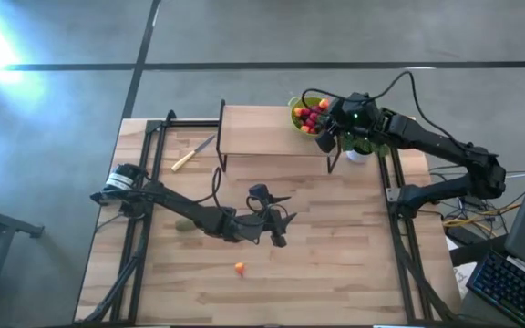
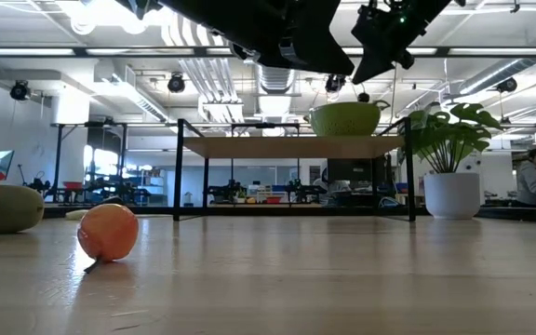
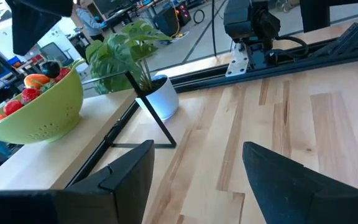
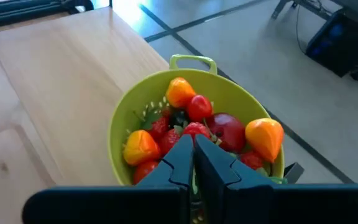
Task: Build produce basket
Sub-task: Put the black cherry into the green basket
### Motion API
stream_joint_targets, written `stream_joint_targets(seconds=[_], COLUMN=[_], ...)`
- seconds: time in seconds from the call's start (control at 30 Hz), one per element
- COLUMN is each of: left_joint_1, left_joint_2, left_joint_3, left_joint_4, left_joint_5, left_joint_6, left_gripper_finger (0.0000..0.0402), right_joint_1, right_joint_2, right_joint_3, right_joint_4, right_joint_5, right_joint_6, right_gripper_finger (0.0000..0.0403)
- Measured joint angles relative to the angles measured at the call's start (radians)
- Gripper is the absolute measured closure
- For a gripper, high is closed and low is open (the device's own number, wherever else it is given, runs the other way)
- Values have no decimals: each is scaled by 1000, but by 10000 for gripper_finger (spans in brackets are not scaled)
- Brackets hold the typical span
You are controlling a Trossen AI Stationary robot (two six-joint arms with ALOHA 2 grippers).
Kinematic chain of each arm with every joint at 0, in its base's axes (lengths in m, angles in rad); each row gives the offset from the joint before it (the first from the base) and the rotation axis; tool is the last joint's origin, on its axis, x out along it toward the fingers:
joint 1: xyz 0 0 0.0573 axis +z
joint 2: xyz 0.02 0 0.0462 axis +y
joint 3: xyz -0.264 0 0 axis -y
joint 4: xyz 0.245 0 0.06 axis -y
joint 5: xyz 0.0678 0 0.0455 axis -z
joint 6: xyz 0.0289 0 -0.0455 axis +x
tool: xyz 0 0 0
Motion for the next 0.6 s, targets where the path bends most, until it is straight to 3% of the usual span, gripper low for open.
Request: stream_joint_targets(seconds=[0.37, 0.6], left_joint_1=[0, 0], left_joint_2=[0, 0], left_joint_3=[0, 0], left_joint_4=[0, 0], left_joint_5=[0, 0], left_joint_6=[1, 4], left_gripper_finger=[151, 151], right_joint_1=[-18, -18], right_joint_2=[0, 0], right_joint_3=[-62, -45], right_joint_4=[55, 63], right_joint_5=[-66, -66], right_joint_6=[1, -3], right_gripper_finger=[392, 332])
